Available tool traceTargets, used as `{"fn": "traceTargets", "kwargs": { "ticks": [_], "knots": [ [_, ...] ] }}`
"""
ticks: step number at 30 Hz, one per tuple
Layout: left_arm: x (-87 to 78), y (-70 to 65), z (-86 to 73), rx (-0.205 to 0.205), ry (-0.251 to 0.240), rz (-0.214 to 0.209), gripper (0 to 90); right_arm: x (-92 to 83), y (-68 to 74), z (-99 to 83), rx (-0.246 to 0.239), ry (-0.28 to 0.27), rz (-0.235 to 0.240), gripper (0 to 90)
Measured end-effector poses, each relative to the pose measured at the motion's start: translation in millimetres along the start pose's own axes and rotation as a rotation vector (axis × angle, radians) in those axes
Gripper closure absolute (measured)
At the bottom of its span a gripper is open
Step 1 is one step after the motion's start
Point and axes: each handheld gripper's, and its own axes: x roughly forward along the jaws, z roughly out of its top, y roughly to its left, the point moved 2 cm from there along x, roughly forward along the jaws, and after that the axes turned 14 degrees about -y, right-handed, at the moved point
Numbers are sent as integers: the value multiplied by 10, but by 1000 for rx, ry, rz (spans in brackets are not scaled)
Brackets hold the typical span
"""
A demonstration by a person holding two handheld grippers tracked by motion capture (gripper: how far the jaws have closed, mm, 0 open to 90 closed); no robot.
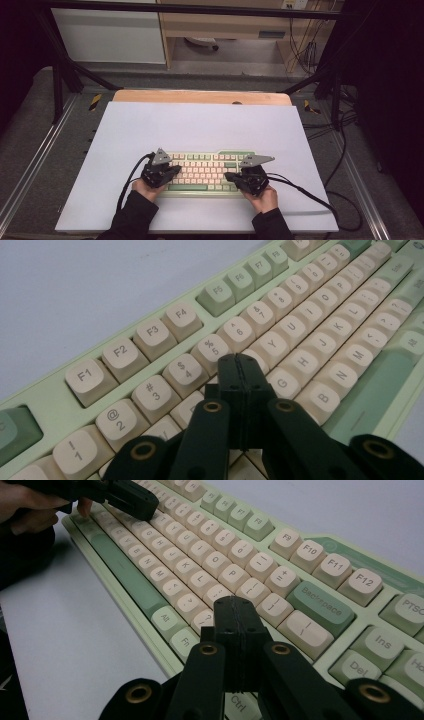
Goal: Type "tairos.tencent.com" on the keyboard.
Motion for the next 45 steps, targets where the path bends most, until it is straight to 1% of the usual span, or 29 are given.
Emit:
{"fn": "traceTargets", "kwargs": {
  "ticks": [2,5,8,17,19,21,26,29,32,36,39,43,45],
  "knots": [
    [-14,4,0,2,1,1,900,3,4,-5,2,7,0,900],
    [-53,1,1,-1,-16,-3,900,9,4,-8,2,6,3,900],
    [-100,0,2,3,-20,-7,900,17,11,-12,7,7,6,900],
    [-302,19,-6,-21,-55,-15,900,14,12,2,15,-5,9,900],
    [-341,27,-14,-25,-59,-12,900,18,17,4,23,-7,10,900],
    [-379,36,-27,-24,-60,-10,900,23,13,8,21,-11,12,900],
    [-483,75,-84,-36,-67,-7,900,34,8,23,30,-12,9,900],
    [-531,87,-113,-42,-70,-5,900,68,15,32,25,-10,14,900],
    [-561,93,-127,-39,-72,-3,900,111,27,43,41,-9,19,900],
    [-587,116,-158,-43,-66,-1,900,162,39,78,30,-4,17,900],
    [-615,138,-178,-52,-68,3,900,210,53,102,32,-8,21,900],
    [-643,165,-183,-60,-75,8,900,284,71,123,30,2,26,900],
    [-646,171,-182,-66,-80,9,900,329,87,148,34,-5,29,900]
  ]
}}
